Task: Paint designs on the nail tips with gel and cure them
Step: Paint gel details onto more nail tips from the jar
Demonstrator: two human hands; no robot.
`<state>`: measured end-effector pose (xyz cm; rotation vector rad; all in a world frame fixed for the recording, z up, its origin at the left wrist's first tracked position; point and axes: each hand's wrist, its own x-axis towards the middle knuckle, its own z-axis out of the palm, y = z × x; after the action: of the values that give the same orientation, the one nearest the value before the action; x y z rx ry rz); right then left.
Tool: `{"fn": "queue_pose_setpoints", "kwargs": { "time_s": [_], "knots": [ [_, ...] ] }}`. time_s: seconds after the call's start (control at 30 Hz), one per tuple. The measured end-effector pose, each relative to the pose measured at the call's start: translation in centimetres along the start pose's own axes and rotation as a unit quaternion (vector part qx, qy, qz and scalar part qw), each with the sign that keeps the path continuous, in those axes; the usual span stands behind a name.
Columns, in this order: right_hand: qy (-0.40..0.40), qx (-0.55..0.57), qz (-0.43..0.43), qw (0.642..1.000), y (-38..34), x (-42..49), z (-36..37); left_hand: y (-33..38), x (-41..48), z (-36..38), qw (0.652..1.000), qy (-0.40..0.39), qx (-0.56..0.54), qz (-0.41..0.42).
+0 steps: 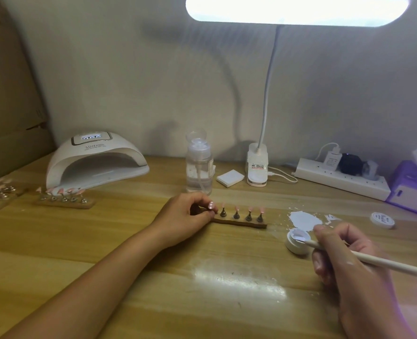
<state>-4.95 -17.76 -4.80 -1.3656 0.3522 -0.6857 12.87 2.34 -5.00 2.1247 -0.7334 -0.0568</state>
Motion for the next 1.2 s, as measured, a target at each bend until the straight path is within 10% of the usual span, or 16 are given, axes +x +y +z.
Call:
{"fn": "queue_pose_setpoints", "kwargs": {
  "time_s": [0.8, 1.0, 1.2],
  "knots": [
    [0.006, -0.006, 0.001, 1.0, -1.0, -0.6, 0.9, 0.8, 0.1, -0.5, 0.997, -0.029, -0.059, -0.027],
    [-0.01, -0.014, -0.04, 0.999, -0.8, -0.6, 0.9, 1.9, -0.2, 0.8, 0.967, 0.101, 0.221, 0.076],
    [-0.04, -0.063, -0.129, 0.989, -0.8, -0.7, 0.9, 2.5, -0.6, 1.6, 0.954, 0.123, 0.261, 0.085]
  ]
}}
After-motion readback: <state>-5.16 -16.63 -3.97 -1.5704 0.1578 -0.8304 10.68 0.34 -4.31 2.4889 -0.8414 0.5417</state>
